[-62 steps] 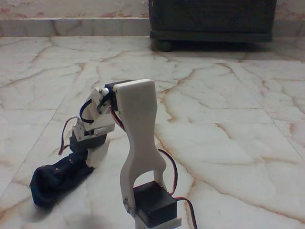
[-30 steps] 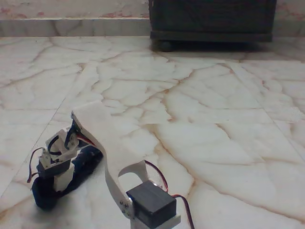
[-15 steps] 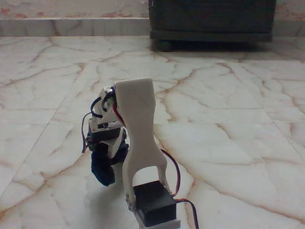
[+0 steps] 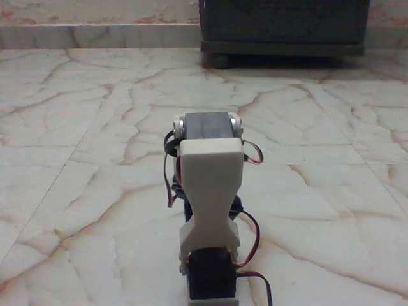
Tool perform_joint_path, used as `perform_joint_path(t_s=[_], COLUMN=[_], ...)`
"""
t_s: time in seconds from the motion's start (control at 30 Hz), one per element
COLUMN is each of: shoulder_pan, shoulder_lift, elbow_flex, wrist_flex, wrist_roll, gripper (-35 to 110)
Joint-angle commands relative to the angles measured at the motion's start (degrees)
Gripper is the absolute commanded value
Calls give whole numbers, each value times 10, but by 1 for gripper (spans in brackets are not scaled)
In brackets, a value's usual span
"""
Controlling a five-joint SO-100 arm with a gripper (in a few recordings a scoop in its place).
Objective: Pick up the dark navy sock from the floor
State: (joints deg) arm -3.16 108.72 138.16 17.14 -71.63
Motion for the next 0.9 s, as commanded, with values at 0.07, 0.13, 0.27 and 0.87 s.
perform_joint_path(t_s=[0.07,0.13,0.27,0.87], shoulder_pan=[30,41,51,85], shoulder_lift=[93,109,153,317], elbow_flex=[75,98,158,358], wrist_flex=[-77,-112,-191,-396], wrist_roll=[-49,-67,-91,-156], gripper=[0,0,0,0])
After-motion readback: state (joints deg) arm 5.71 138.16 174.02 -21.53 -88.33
